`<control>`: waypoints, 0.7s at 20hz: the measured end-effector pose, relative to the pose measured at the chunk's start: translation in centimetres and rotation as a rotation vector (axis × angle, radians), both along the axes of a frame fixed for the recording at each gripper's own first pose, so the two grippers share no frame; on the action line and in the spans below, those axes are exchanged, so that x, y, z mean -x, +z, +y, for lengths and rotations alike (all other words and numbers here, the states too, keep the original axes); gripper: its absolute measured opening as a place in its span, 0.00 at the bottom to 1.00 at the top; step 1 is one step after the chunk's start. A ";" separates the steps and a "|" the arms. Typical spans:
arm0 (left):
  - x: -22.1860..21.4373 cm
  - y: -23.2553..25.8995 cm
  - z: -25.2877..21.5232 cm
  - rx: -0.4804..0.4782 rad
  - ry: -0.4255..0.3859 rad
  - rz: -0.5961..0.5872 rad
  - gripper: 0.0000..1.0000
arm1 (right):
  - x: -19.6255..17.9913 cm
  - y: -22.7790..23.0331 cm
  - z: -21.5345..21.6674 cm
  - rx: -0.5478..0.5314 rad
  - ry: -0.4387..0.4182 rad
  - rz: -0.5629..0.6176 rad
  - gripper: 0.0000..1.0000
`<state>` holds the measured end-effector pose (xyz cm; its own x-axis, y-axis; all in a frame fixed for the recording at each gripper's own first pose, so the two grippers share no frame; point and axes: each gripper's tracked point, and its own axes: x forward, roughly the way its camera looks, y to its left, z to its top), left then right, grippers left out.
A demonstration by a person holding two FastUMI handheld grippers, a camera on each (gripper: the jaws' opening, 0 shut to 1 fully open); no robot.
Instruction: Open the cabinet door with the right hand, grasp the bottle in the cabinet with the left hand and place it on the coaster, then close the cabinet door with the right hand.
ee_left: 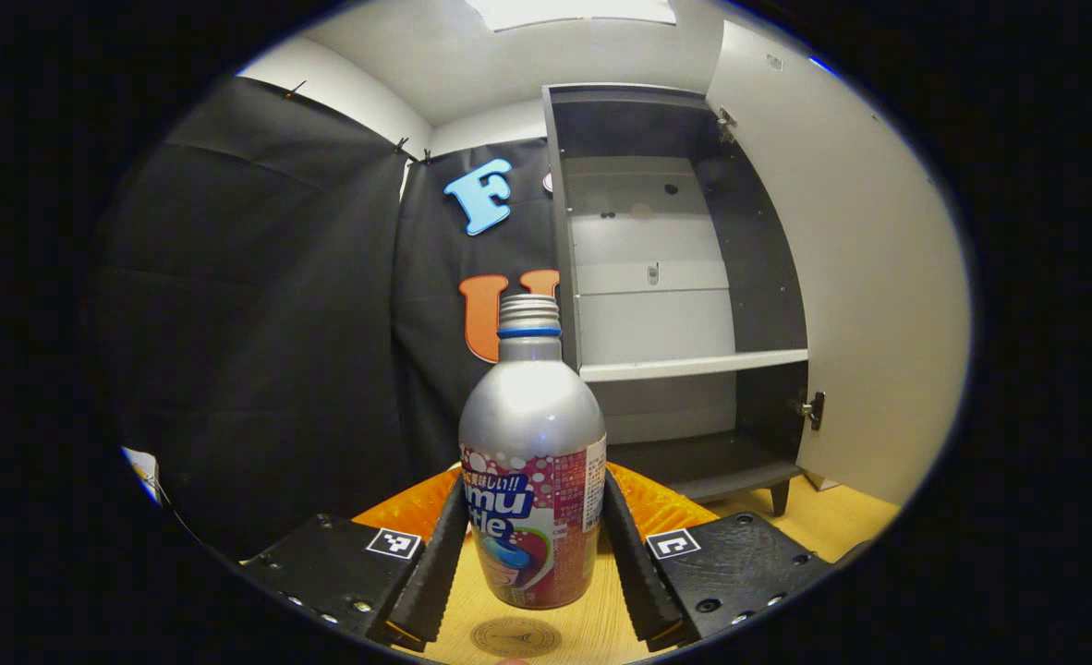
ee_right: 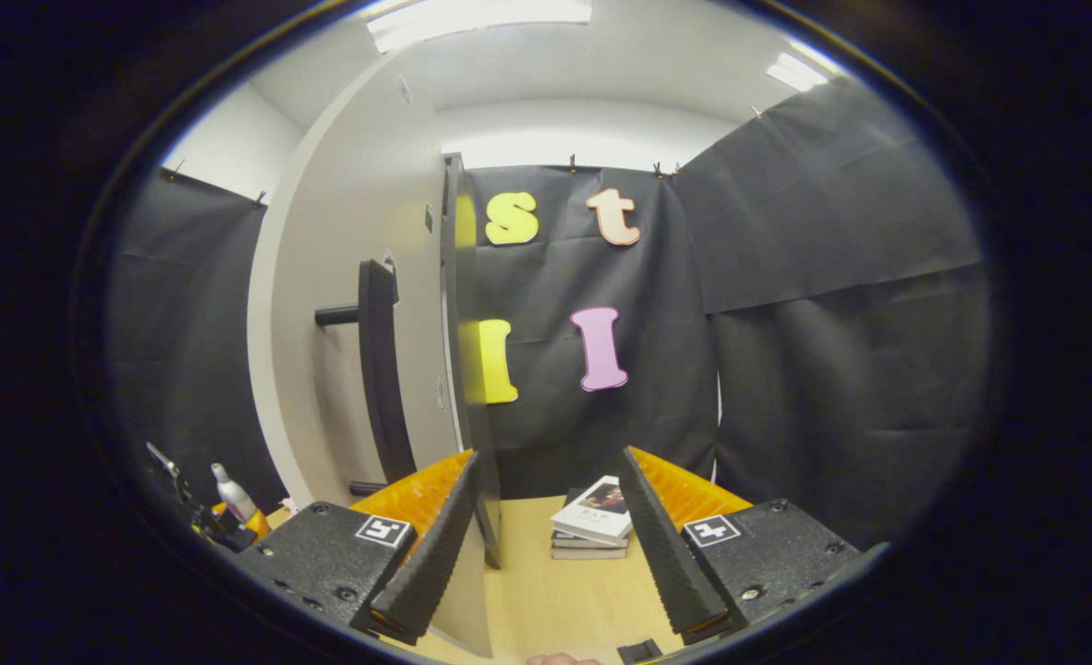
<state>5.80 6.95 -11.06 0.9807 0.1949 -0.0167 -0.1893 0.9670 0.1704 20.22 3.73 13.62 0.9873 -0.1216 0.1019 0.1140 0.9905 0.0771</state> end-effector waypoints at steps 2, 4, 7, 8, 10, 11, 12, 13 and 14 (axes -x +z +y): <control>0.8 -2.1 0.9 -0.008 0.030 0.003 0.73 | -0.1 0.2 0.0 0.006 0.004 0.009 0.93; 1.4 -4.2 1.4 -0.003 0.047 0.013 0.73 | 0.0 0.7 0.1 0.010 0.019 0.013 0.93; 1.8 -6.5 2.5 -0.018 0.076 0.003 0.73 | 0.2 1.3 0.0 -0.012 0.002 0.008 0.93; 1.5 -7.6 2.9 -0.020 0.082 0.014 0.73 | 0.2 1.3 0.0 -0.007 -0.008 0.009 0.93; 1.4 -9.9 3.7 -0.001 0.101 0.034 0.73 | 0.2 1.3 -0.1 0.008 -0.028 0.018 0.93; 1.4 -10.6 4.1 0.001 0.116 0.039 0.73 | 0.4 1.3 -0.1 0.016 -0.037 0.023 0.93; 1.4 -11.0 4.6 -0.003 0.131 0.036 0.73 | 0.4 1.3 0.0 0.023 -0.045 0.026 0.93; 1.4 -11.1 4.9 -0.005 0.144 0.031 0.74 | 0.5 1.4 -0.1 0.029 -0.052 0.029 0.93; 1.2 -11.5 5.0 -0.004 0.149 0.030 0.74 | 0.5 1.4 -0.1 0.035 -0.057 0.032 0.93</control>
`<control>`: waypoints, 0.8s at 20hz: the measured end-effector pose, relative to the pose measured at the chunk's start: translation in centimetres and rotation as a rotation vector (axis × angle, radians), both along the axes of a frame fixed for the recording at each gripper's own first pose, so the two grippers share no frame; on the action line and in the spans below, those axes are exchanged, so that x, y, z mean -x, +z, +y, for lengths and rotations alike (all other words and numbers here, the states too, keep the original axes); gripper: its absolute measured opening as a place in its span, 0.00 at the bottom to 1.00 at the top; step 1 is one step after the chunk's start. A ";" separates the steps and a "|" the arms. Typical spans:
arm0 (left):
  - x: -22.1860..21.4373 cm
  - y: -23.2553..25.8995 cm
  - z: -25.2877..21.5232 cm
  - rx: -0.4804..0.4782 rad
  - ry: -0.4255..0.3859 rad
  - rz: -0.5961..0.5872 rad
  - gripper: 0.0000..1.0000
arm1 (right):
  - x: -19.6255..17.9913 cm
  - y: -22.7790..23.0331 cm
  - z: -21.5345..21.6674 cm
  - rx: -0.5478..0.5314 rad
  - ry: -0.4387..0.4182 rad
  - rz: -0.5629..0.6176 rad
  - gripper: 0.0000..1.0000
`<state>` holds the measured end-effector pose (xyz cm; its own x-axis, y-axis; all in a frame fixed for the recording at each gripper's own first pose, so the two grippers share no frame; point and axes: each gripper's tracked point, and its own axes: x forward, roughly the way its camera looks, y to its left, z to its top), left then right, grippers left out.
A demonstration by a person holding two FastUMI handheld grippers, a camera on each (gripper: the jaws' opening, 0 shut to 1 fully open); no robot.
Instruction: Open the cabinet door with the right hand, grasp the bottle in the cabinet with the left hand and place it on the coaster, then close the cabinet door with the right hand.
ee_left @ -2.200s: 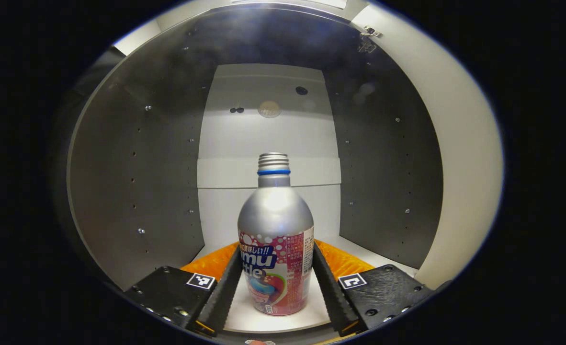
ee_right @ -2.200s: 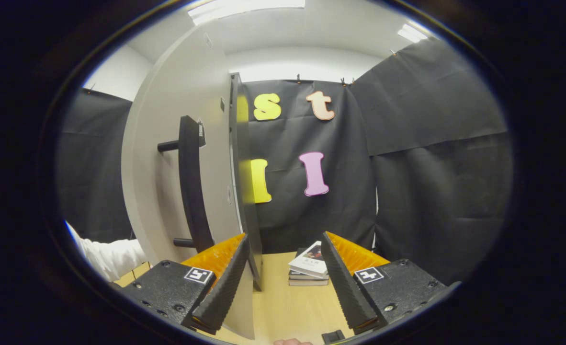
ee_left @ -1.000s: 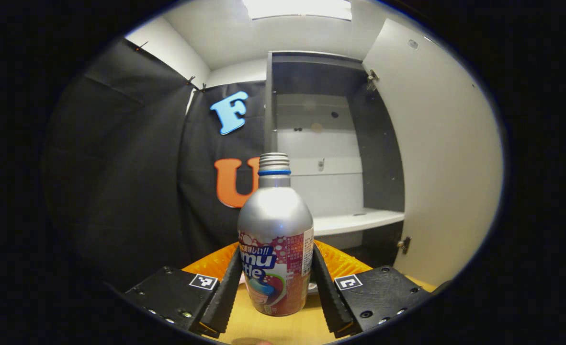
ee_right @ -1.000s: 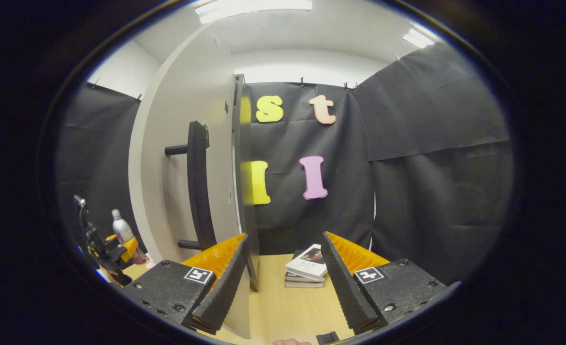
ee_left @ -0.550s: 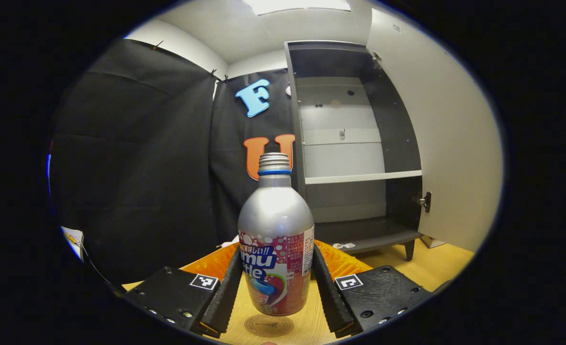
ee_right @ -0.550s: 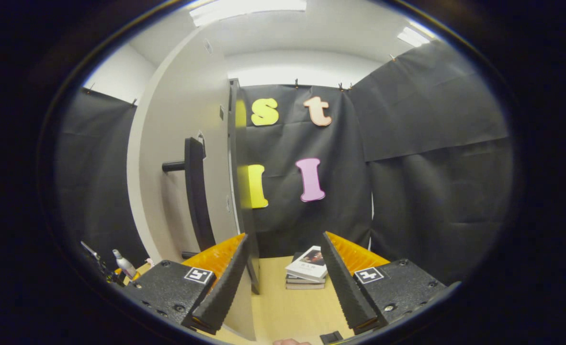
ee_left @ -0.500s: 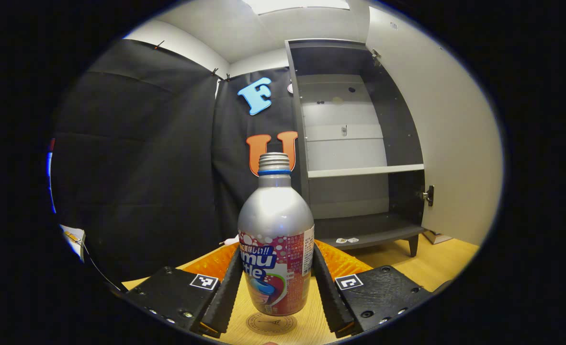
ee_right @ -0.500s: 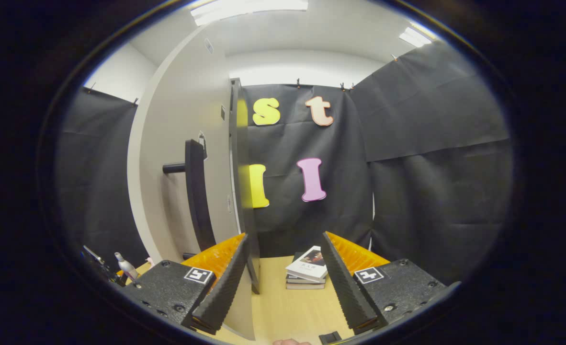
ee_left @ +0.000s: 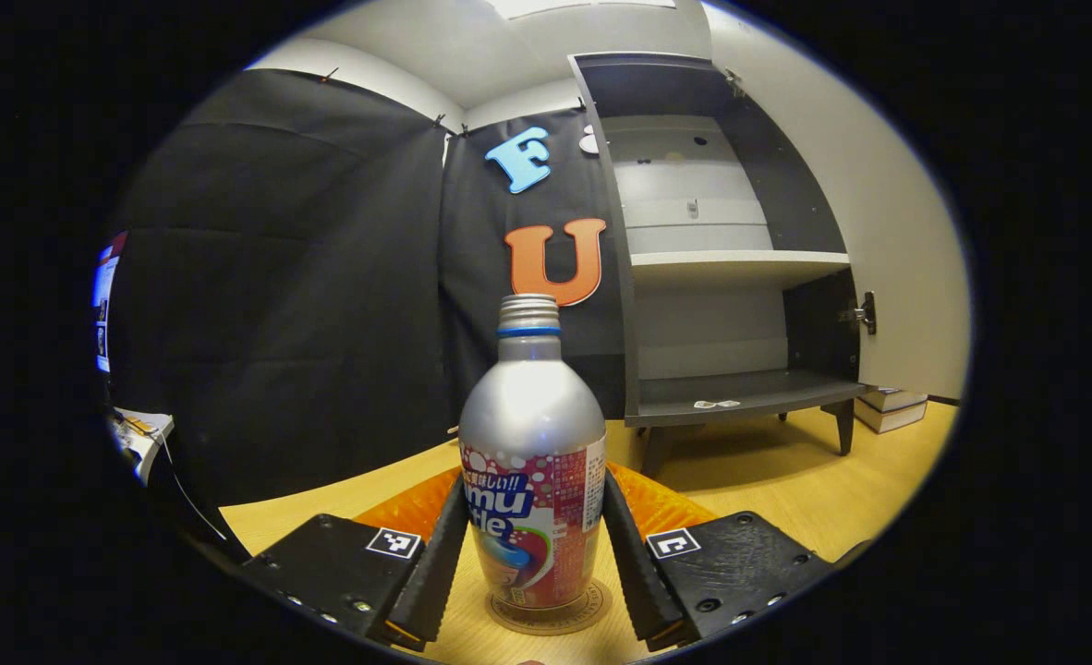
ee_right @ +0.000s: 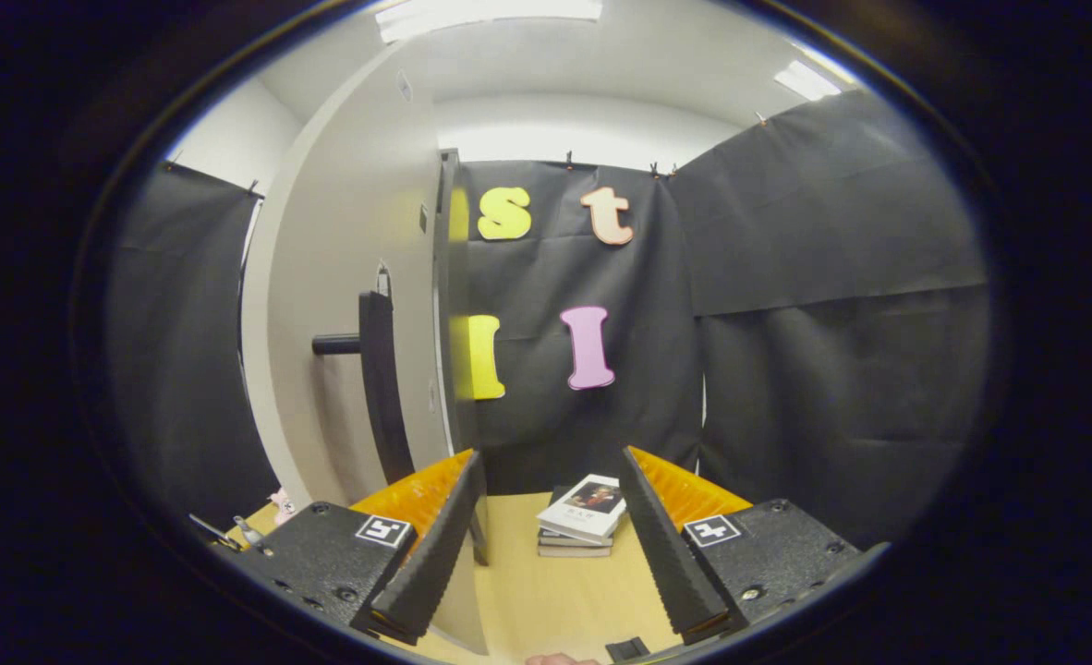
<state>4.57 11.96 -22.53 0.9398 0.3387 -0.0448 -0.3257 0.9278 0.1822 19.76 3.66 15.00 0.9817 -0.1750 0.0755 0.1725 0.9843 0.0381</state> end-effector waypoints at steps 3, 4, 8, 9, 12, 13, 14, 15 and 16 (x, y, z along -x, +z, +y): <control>-0.3 -1.6 0.0 0.016 0.003 0.021 0.73 | 0.2 0.1 0.0 0.009 -0.021 0.004 0.93; -0.5 -2.2 -0.1 0.014 0.001 0.031 0.73 | 0.2 0.0 0.0 0.011 -0.024 0.007 0.93; -0.3 -3.8 -0.3 0.034 -0.006 0.063 0.73 | 0.3 0.0 0.0 0.007 -0.038 0.013 0.93; -0.4 -3.4 -0.2 0.029 -0.006 0.043 0.73 | 0.3 0.0 -0.1 0.008 -0.040 0.013 0.93; -0.3 -4.2 0.0 0.071 0.012 0.063 0.73 | 0.3 0.0 0.0 0.016 -0.047 0.013 0.93; -0.5 -3.9 0.0 0.069 0.008 0.050 0.74 | 0.3 0.0 -0.1 0.019 -0.050 0.011 0.93; -0.5 -4.3 0.0 0.070 0.004 0.067 0.74 | 0.3 0.0 0.0 0.020 -0.053 0.008 0.93; -0.5 -4.2 -0.1 0.058 -0.003 0.069 0.73 | 0.3 0.0 -0.1 0.018 -0.053 0.006 0.93; -0.3 -4.3 -0.2 0.052 -0.009 0.076 0.75 | 0.3 0.0 -0.1 0.014 -0.050 0.004 0.93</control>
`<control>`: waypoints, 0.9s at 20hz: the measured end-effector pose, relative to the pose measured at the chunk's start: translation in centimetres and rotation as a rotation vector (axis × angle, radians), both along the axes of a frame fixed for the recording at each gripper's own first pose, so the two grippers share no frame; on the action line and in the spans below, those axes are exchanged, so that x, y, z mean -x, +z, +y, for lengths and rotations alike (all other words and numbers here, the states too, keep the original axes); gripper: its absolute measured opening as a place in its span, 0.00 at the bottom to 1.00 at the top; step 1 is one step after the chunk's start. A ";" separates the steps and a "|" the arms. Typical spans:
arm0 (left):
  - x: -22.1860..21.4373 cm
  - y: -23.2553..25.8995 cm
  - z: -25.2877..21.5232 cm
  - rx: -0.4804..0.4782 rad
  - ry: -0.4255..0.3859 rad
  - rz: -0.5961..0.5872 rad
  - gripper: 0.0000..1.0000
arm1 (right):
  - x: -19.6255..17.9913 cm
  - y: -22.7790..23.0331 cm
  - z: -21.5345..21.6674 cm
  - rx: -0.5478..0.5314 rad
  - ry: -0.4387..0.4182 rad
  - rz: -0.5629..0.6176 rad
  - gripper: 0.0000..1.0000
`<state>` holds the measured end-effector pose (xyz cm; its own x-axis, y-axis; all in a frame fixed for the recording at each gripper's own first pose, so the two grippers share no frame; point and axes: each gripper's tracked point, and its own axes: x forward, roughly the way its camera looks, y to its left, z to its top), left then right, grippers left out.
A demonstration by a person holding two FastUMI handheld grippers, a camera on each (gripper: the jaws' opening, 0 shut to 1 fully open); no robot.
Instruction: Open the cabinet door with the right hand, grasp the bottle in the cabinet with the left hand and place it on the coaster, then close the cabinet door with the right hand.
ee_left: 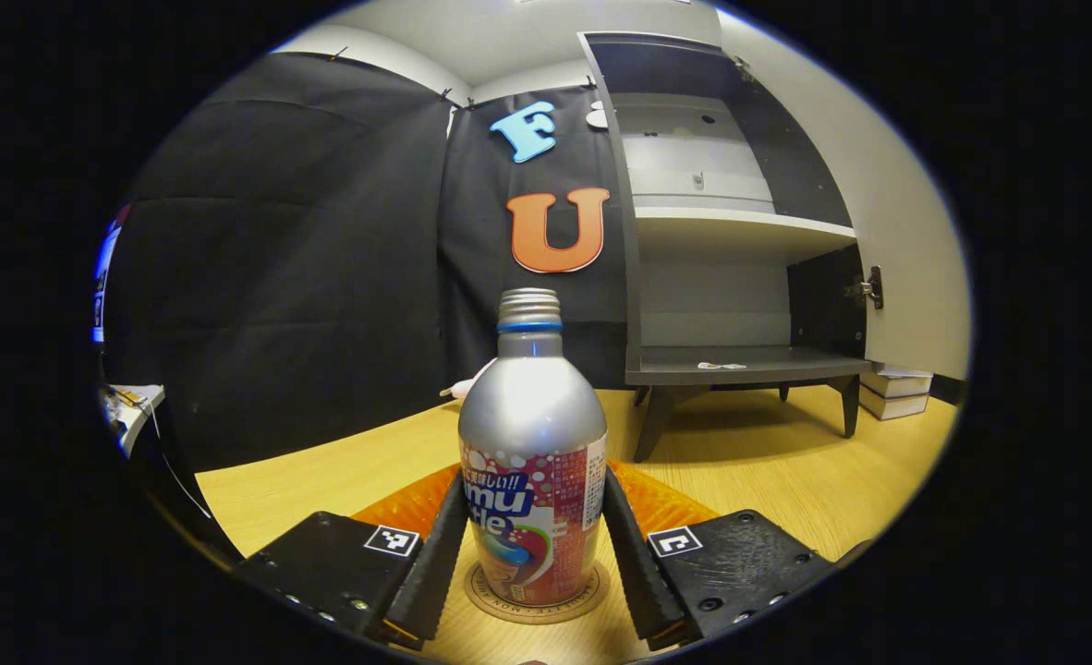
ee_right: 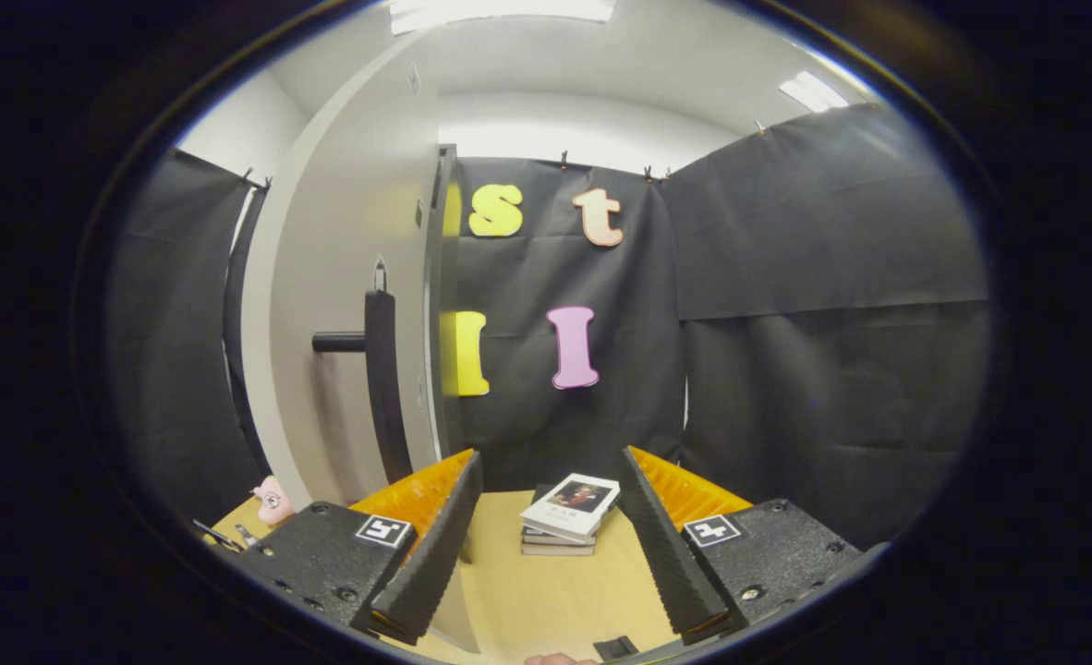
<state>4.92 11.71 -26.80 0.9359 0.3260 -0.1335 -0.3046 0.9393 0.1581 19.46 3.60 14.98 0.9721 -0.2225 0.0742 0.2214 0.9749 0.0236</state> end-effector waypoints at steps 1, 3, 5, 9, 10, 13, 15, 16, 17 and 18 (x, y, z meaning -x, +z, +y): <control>0.2 -0.1 0.0 0.000 0.001 0.010 0.76 | 0.0 0.0 0.0 -0.006 0.003 -0.001 0.93; 0.7 -0.2 0.0 0.021 0.002 0.016 0.78 | -0.1 -0.1 0.0 -0.016 0.009 -0.004 0.93; 0.6 -0.6 -0.2 0.032 -0.008 0.031 0.78 | -0.1 -0.1 0.0 -0.025 0.016 -0.010 0.93; 0.5 -0.9 -0.1 0.046 -0.021 0.048 0.82 | -0.2 -0.3 0.0 -0.052 0.029 -0.011 0.93; 0.5 -0.9 0.0 0.049 -0.021 0.050 0.87 | -0.2 -0.3 0.0 -0.053 0.032 -0.010 0.93; 0.8 -0.3 0.2 0.062 -0.016 0.038 0.96 | -0.1 -0.2 0.0 -0.040 0.031 -0.011 0.93; 1.0 1.4 0.6 0.050 -0.004 0.002 0.96 | -0.2 -0.1 0.0 -0.028 0.029 -0.014 0.93; 0.9 1.9 0.4 0.050 -0.008 -0.008 0.96 | -0.2 -0.1 0.0 -0.023 0.028 -0.015 0.93; 1.0 2.6 0.3 0.047 -0.014 -0.020 0.96 | -0.1 -0.1 0.0 -0.020 0.029 -0.017 0.93; 1.0 3.4 0.2 0.039 -0.024 -0.027 0.96 | -0.2 -0.1 0.1 -0.019 0.031 -0.019 0.93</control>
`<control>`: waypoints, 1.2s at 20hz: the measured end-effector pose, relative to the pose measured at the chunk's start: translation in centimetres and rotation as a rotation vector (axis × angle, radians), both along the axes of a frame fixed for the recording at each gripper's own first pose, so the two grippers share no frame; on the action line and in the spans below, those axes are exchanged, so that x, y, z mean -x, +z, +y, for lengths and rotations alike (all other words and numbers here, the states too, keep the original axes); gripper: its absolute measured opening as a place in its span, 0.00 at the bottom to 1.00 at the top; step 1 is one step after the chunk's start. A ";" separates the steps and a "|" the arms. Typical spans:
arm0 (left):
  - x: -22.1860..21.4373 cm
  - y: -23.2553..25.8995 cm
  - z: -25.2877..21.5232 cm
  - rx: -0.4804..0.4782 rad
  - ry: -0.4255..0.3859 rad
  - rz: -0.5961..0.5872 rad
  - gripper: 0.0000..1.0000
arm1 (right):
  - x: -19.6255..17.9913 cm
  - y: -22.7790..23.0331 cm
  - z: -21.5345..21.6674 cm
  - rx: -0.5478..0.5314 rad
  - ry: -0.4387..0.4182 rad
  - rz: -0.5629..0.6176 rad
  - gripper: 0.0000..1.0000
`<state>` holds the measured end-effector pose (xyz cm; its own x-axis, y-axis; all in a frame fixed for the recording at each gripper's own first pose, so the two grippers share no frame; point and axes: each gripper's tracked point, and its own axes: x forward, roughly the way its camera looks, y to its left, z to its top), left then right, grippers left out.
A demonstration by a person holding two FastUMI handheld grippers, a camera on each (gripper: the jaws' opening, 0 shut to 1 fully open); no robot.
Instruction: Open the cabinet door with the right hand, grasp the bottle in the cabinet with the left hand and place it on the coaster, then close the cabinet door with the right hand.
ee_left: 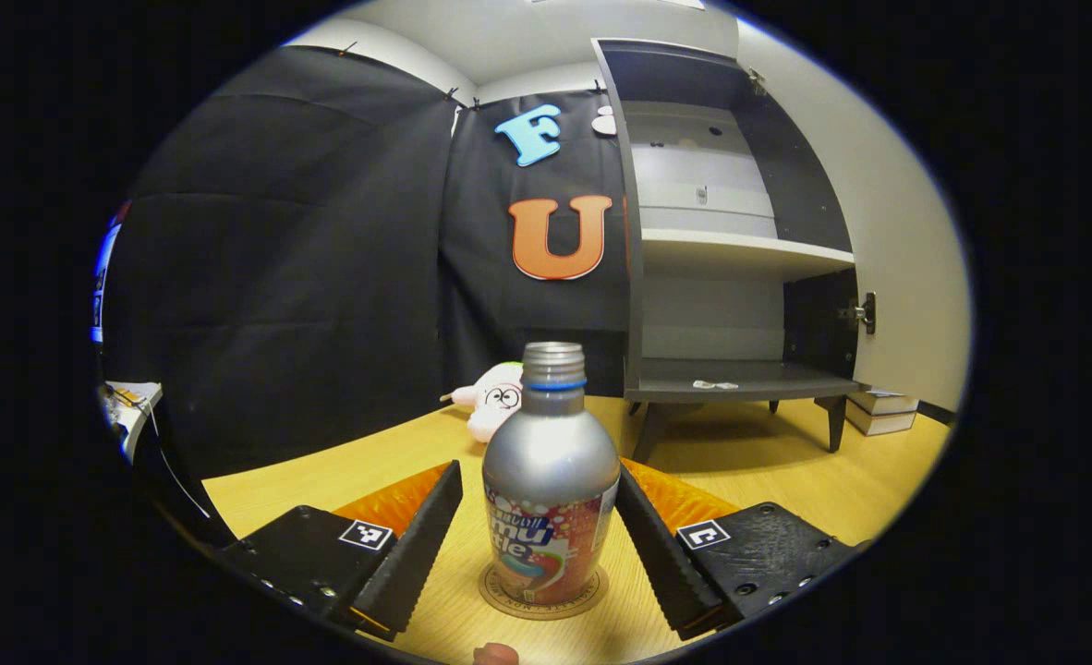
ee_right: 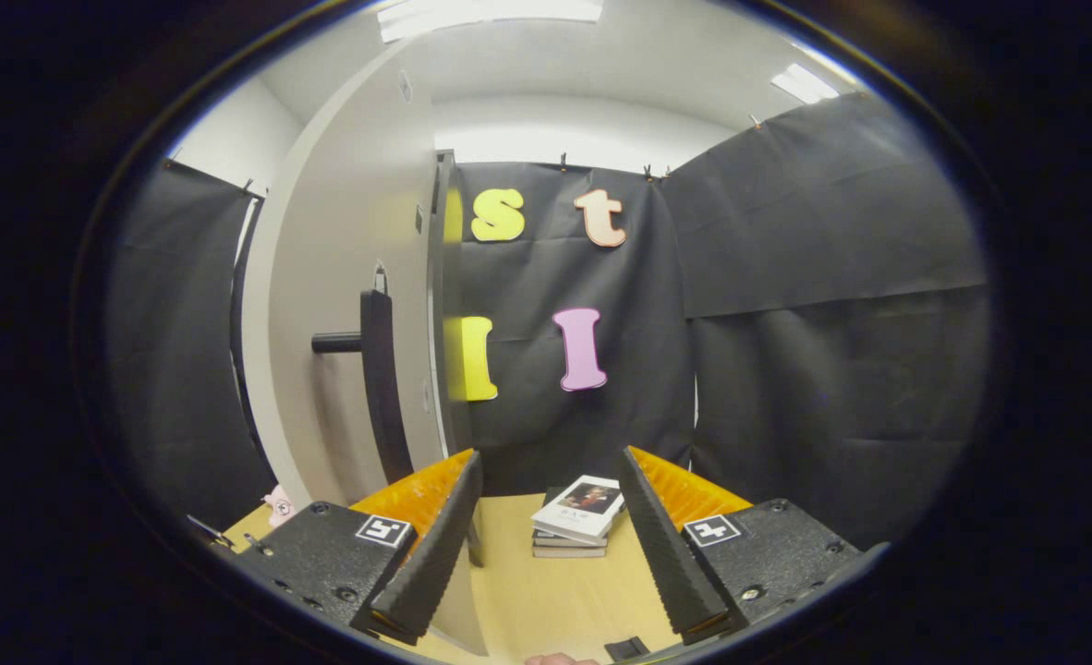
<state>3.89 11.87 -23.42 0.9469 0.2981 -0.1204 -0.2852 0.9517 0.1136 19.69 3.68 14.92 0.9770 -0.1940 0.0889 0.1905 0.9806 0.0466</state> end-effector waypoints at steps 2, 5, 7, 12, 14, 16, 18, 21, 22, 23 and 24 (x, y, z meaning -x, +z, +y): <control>0.2 1.7 -0.3 -0.021 -0.009 -0.007 0.96 | 0.0 0.0 0.0 -0.005 0.010 -0.010 0.93; 1.3 6.1 -2.2 -0.033 -0.075 -0.035 0.96 | -0.3 -0.1 0.1 -0.033 0.043 -0.025 0.93; 1.7 8.7 -3.5 -0.064 -0.117 -0.022 0.96 | -0.4 -0.3 0.1 -0.046 0.062 -0.036 0.93; 2.1 15.0 -7.0 -0.069 -0.223 -0.022 0.96 | -0.8 -0.8 0.2 -0.047 0.111 -0.035 0.93; 2.4 18.3 -7.5 -0.048 -0.215 -0.058 0.96 | -1.0 -0.8 0.3 -0.041 0.131 -0.033 0.93; 2.6 20.2 -7.4 -0.025 -0.184 -0.056 1.00 | -1.1 -0.9 0.4 -0.033 0.138 -0.018 0.93; 3.0 21.8 -8.2 0.025 -0.187 -0.059 0.96 | -1.0 -0.7 0.6 -0.026 0.143 -0.016 0.93; 4.0 24.0 -9.2 0.041 -0.234 -0.074 0.96 | -1.1 -0.6 0.9 -0.008 0.139 -0.034 0.89; 4.4 24.6 -9.3 0.028 -0.239 -0.077 0.96 | -1.0 -0.5 0.9 -0.005 0.134 -0.048 0.89; 4.7 25.4 -9.5 0.013 -0.243 -0.089 0.96 | -1.0 -0.6 1.0 -0.002 0.131 -0.050 0.89; 4.9 25.9 -9.7 0.007 -0.248 -0.097 0.96 | -1.1 -0.6 1.1 -0.004 0.137 -0.057 0.89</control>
